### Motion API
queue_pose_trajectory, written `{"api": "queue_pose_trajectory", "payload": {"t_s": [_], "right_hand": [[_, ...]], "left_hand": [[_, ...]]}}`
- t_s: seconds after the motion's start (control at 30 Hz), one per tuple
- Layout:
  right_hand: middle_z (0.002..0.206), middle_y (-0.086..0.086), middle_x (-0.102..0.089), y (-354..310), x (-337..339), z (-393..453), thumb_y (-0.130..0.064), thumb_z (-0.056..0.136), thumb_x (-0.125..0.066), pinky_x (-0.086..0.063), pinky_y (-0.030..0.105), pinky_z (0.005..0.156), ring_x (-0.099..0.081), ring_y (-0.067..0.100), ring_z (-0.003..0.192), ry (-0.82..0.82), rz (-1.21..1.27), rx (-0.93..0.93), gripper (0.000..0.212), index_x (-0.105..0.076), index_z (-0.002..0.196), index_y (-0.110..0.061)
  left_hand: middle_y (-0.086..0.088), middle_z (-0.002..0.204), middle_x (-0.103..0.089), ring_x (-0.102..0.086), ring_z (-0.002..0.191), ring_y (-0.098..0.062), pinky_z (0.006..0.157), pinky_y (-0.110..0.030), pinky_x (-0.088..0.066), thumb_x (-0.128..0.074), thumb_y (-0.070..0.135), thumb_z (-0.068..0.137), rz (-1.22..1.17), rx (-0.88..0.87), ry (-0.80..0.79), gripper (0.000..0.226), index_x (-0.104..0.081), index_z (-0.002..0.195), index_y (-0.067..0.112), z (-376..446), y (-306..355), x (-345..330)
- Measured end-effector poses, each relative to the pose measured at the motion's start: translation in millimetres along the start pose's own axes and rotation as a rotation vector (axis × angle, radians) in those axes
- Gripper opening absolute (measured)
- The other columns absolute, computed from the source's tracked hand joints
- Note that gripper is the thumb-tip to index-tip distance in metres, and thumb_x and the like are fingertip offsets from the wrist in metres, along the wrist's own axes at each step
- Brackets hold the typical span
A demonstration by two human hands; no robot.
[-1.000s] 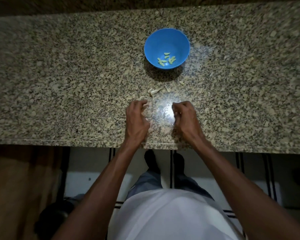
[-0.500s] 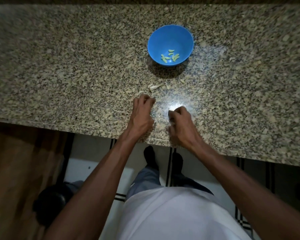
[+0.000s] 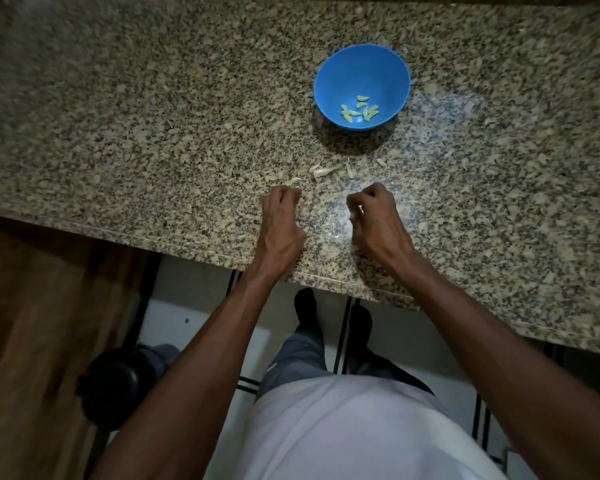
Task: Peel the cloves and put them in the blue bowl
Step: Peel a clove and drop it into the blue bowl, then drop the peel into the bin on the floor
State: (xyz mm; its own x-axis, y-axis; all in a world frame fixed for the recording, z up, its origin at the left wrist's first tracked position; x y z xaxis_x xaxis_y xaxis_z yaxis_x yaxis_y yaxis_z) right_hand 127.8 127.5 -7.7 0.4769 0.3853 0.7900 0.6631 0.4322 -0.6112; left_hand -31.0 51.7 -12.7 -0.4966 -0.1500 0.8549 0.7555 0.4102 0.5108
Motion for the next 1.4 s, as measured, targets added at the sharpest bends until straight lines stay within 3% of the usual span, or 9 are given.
{"api": "queue_pose_trajectory", "payload": {"t_s": [0.13,0.33,0.47,0.6,0.67,0.8,1.0,1.3,1.4], "right_hand": [[0.114,0.016,-0.055,-26,-20,-1,-0.005,0.102,-0.057,-0.037,0.016,0.076,-0.053,0.026,0.101,-0.131,0.04,0.103,0.015,-0.068,0.11,0.003],[0.119,0.018,-0.058,-6,0,-6,0.003,0.097,-0.064,-0.057,0.036,0.087,-0.058,0.03,0.104,-0.107,0.113,-0.007,0.026,-0.068,0.123,0.001],[0.119,0.016,-0.052,-11,-7,-12,-0.009,0.094,-0.074,-0.036,0.01,0.07,-0.048,0.023,0.098,-0.199,-0.005,0.036,0.021,-0.067,0.112,0.0],[0.112,0.016,-0.052,-26,-24,-16,0.0,0.096,-0.066,-0.055,0.035,0.077,-0.053,0.028,0.094,-0.185,-0.033,0.074,0.013,-0.068,0.109,0.002],[0.112,0.019,-0.053,-25,-36,-16,0.003,0.095,-0.059,-0.052,0.042,0.082,-0.054,0.034,0.097,-0.181,0.011,0.045,0.021,-0.066,0.115,0.003],[0.097,0.004,-0.05,-23,-39,-19,-0.008,0.102,-0.057,-0.031,0.015,0.059,-0.047,0.012,0.078,-0.102,0.019,0.0,0.015,-0.071,0.106,-0.008],[0.088,0.011,-0.056,-31,-38,-23,-0.009,0.102,-0.06,-0.025,0.021,0.056,-0.049,0.021,0.075,-0.009,-0.082,0.07,0.015,-0.073,0.099,-0.002],[0.086,0.009,-0.053,-31,-39,-27,0.009,0.088,-0.062,-0.027,0.029,0.062,-0.037,0.016,0.078,0.01,-0.115,0.134,0.017,-0.058,0.087,-0.008],[0.083,0.004,-0.061,-22,-33,-20,0.0,0.096,-0.061,-0.038,0.029,0.056,-0.053,0.017,0.07,-0.041,0.137,-0.002,0.014,-0.062,0.085,-0.01]], "left_hand": [[-0.005,0.128,-0.048,-0.039,0.119,-0.011,0.1,-0.027,-0.045,-0.048,-0.019,0.085,-0.03,-0.091,-0.102,0.056,-0.058,0.132,0.01,-7,10,-14],[-0.005,0.136,-0.046,-0.04,0.127,-0.018,0.103,-0.025,-0.045,-0.052,-0.016,0.085,-0.074,0.05,0.061,0.059,-0.059,0.135,0.013,-18,-10,9],[-0.007,0.14,-0.04,-0.035,0.131,-0.019,0.109,-0.031,-0.041,-0.065,0.0,0.089,-0.036,0.028,-0.121,0.055,-0.052,0.141,0.014,-16,-12,-6],[-0.007,0.131,-0.049,-0.045,0.121,-0.018,0.106,-0.03,-0.044,-0.073,0.017,0.093,-0.04,-0.104,-0.191,0.05,-0.056,0.14,0.009,-21,10,-16],[-0.003,0.122,-0.054,-0.049,0.112,-0.012,0.101,-0.025,-0.047,-0.074,0.012,0.093,-0.035,-0.128,-0.155,0.045,-0.062,0.136,0.008,-20,18,-15],[0.001,0.101,-0.059,-0.054,0.09,-0.008,0.069,-0.002,-0.04,-0.071,0.004,0.093,-0.022,-0.132,-0.099,0.026,-0.075,0.118,0.009,-19,27,-10],[-0.011,0.09,-0.07,-0.062,0.074,-0.016,0.063,-0.027,-0.054,-0.067,0.003,0.095,0.005,-0.138,0.014,0.014,-0.08,0.1,0.005,-23,26,-12],[-0.001,0.094,-0.049,-0.045,0.088,-0.015,0.075,-0.02,-0.031,-0.05,0.004,0.103,-0.066,-0.061,0.041,0.011,-0.06,0.098,0.005,-34,21,-22],[-0.002,0.095,-0.058,-0.054,0.087,-0.017,0.071,-0.028,-0.042,-0.054,0.008,0.102,-0.192,0.05,-0.02,0.008,-0.06,0.097,0.009,-32,11,-22]]}}
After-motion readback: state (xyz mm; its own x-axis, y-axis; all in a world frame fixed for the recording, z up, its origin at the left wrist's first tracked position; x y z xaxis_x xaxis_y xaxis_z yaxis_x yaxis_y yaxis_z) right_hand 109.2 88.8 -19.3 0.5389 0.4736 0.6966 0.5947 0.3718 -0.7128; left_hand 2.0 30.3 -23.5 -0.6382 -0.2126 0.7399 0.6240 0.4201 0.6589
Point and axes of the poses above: each hand's wrist, its own z-axis towards the middle knuckle, its own x-axis out of the back of the hand, y = z × x, the point moved 8 cm from there along z, towards the middle knuckle
